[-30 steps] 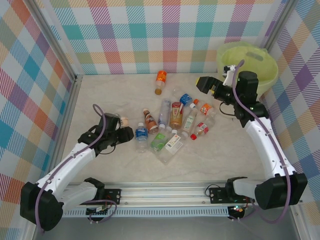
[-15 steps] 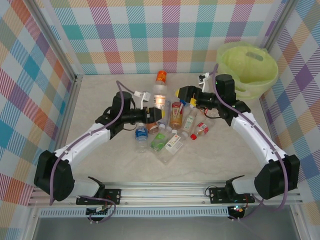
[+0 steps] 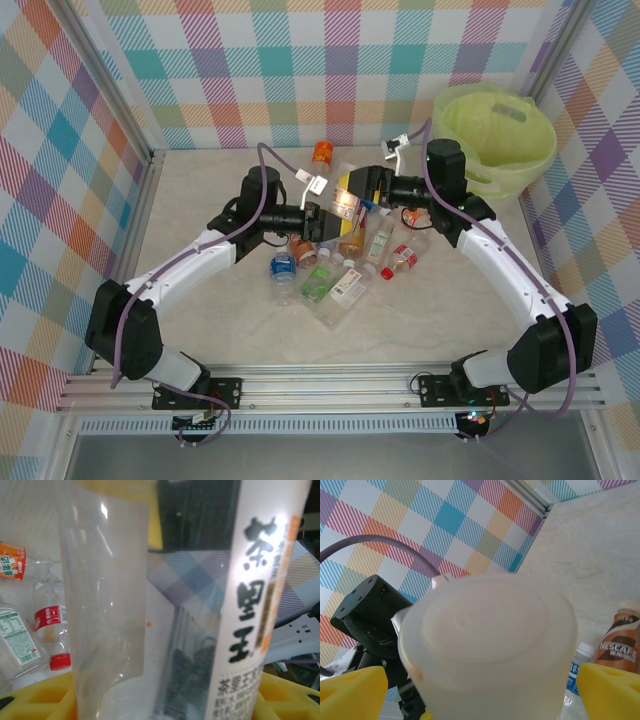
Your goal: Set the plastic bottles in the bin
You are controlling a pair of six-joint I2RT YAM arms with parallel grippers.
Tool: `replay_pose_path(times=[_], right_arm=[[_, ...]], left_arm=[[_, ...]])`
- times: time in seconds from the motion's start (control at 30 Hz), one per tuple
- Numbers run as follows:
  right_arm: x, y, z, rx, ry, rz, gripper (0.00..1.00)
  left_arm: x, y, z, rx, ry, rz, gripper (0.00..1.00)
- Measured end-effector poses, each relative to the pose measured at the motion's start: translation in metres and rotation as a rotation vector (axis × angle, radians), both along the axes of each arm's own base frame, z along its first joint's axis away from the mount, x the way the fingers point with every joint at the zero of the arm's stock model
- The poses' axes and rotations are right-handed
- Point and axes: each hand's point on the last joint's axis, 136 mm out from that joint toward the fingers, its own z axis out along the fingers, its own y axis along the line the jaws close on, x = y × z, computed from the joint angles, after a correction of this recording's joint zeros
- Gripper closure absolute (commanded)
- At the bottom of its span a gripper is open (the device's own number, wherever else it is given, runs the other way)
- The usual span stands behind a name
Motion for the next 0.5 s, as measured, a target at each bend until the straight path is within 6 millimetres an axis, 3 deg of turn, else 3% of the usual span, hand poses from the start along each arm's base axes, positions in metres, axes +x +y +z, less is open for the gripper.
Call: replay_pose_path(times=[0.1, 0.27, 0.3, 0.5], right_arm=[[0.0044, 0.0016, 0.0036, 0.009, -0.022, -0.003, 0.2], [0.0073, 0.0024, 0.0046, 0.012, -0.034, -0.006, 0.24], [0.0076, 0.0025, 0.0046, 0.013, -0.034, -0.006, 0.32], [0.0096, 0.0076, 0.0028, 0.005, -0.059, 0.011, 0.44]], left_arm=[[-0.0033, -0.0013, 0.0007, -0.004, 0.001, -0.016, 1.0], [-0.0038, -0.0015, 0.0008, -0.005, 0.001, -0.018, 1.0], [-0.0038, -0.0015, 0.0008, -0.005, 0.001, -0.018, 1.0], [-0.0027, -0.0016, 0.0015, -0.007, 0.004, -0.012, 1.0]])
